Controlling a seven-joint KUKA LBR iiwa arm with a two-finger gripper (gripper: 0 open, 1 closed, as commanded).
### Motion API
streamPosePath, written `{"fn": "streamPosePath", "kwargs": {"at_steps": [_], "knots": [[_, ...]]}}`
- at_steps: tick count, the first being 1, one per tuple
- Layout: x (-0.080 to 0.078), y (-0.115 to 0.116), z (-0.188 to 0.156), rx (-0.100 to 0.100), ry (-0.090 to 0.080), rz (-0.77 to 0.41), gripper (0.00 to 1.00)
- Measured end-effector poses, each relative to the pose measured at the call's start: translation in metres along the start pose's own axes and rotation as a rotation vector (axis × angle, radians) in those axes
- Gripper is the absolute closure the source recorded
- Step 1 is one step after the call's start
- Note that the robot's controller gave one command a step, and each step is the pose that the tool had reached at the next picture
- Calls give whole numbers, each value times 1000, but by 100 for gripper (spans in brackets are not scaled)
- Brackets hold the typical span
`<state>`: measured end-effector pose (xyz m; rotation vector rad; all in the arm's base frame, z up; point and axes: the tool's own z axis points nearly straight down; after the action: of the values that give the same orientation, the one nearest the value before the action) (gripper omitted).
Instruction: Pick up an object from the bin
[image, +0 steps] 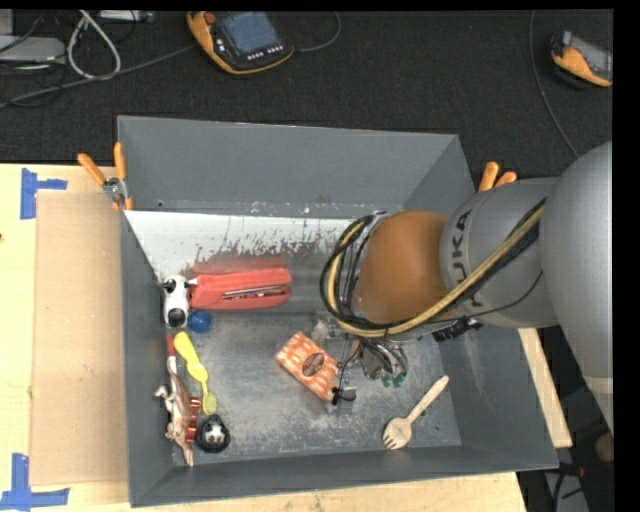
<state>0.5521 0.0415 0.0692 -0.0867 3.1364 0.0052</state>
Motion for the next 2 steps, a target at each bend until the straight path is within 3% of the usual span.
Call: {"fn": "streamPosePath", "kwargs": {"at_steps": [1,2], "knots": [[-24,-10,0,0,7,141,100],[-24,-10,0,0,7,141,100]]}}
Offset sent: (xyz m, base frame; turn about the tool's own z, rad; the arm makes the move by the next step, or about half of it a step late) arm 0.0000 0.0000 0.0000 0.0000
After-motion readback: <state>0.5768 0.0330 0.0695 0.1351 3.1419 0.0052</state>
